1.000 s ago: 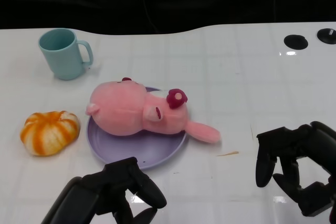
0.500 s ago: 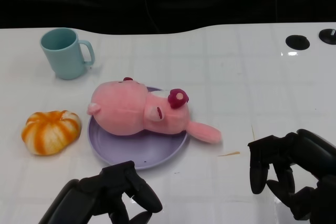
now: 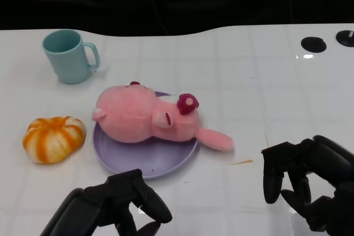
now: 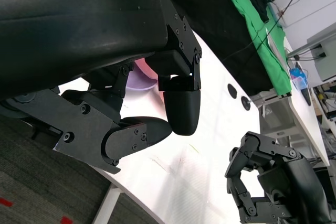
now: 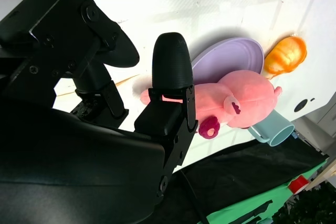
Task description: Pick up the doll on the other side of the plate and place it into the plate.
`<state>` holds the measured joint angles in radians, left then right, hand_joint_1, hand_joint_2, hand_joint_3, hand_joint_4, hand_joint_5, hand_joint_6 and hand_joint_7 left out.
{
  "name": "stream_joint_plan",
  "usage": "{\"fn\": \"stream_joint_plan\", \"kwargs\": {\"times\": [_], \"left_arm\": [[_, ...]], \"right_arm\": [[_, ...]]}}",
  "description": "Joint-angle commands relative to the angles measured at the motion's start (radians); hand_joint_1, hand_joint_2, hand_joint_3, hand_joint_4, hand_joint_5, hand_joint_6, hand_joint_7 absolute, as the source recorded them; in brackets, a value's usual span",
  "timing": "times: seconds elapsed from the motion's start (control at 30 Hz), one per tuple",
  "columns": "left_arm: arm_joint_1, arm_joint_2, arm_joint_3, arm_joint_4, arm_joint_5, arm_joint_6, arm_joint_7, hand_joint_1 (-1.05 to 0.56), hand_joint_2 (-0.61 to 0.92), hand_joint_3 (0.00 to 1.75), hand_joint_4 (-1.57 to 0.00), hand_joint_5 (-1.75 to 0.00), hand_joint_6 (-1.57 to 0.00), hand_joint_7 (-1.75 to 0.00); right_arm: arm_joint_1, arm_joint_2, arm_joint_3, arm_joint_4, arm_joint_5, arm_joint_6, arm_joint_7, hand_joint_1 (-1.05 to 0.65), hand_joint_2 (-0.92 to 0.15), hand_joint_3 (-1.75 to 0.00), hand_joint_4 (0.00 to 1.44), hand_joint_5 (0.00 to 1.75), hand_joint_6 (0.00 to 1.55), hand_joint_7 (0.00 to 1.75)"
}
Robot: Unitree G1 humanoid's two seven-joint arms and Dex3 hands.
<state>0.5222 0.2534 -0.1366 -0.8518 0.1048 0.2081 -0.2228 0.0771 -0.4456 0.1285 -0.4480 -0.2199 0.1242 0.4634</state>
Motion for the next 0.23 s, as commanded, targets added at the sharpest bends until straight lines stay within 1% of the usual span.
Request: {"fn": "stream_joint_plan", "kwargs": {"times": [0.03, 0.17, 0.23], "left_arm": [[0.001, 0.008, 0.015, -0.014, -0.009, 0.003, -0.007, -0.26, 0.72, 0.77, -0.65, -1.74, -0.68, -1.30], [-0.007, 0.008, 0.018, -0.008, -0.007, 0.009, -0.007, -0.27, 0.71, 0.77, -0.66, -1.74, -0.68, -1.31], [-0.009, 0.009, 0.019, -0.002, -0.005, -0.001, -0.008, -0.27, 0.70, 0.77, -0.66, -1.73, -0.68, -1.31]], "right_arm": [[-0.016, -0.015, -0.011, -0.018, 0.010, 0.023, 0.012, 0.02, -0.27, -1.43, 0.84, 1.74, 0.83, 1.40], [-0.029, -0.017, -0.005, -0.009, 0.002, 0.019, 0.013, 0.02, -0.27, -1.44, 0.86, 1.75, 0.83, 1.41], [-0.029, -0.017, -0.002, -0.004, -0.001, 0.011, 0.011, 0.01, -0.25, -1.46, 0.88, 1.75, 0.84, 1.41]]}}
